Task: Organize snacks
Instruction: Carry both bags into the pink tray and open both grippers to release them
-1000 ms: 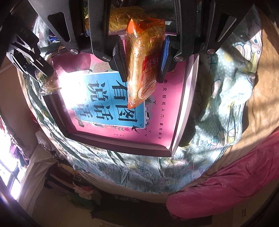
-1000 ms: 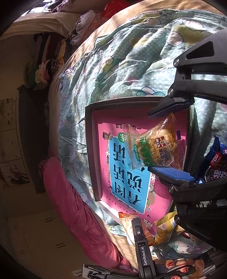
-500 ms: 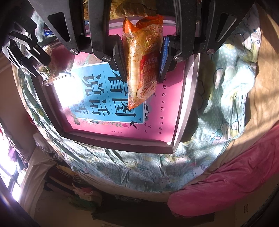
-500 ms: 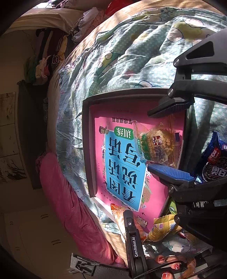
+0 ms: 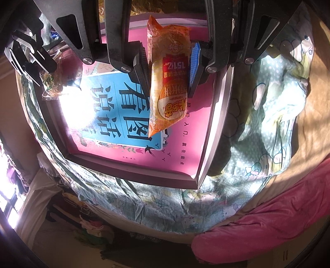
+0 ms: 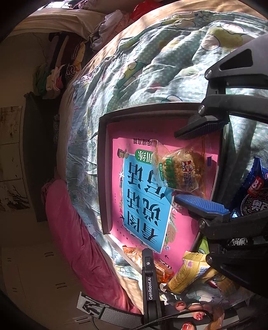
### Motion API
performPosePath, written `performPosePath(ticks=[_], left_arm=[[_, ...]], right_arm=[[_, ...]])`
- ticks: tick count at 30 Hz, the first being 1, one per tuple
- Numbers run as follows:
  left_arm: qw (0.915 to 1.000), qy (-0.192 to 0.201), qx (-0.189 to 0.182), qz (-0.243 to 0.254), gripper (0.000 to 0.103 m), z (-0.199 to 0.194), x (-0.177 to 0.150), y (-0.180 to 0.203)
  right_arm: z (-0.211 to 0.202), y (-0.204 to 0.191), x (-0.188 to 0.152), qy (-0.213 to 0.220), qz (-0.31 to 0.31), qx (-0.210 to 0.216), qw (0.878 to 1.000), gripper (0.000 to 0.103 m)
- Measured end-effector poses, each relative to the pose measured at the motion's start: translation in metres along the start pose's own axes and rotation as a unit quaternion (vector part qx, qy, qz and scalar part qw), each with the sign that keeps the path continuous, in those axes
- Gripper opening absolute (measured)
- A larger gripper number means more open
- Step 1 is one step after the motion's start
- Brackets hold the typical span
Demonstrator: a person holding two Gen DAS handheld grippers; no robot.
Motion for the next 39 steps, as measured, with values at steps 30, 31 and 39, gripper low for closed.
performPosePath(ticks=[30,31,39], left_arm=[[0.9974,0.013,-0.065,0.028,0.060,-0.052,-0.013,0.004],[0.9972,0.013,-0.065,0.034,0.060,-0.053,-0.015,0.006],[0.9932,0.017,-0.076,0.086,0.061,-0.064,-0.026,0.022]], right_arm=[[-0.016,0.011,0.003,0.026,0.044,0.025,0.998,0.059],[-0.017,0.011,0.003,0.028,0.044,0.025,0.998,0.059],[-0.028,0.011,0.007,0.047,0.040,0.021,0.998,0.061]])
Point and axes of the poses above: each gripper's, at about its wrist camera, not at the fingertips, and z roughly the way its jaws point, y to its right, x to its top, the point moved 4 cm from there along z, roughly the way its jaws point, and after that the axes turned 14 degrees about -z, right-handed, at the moved point
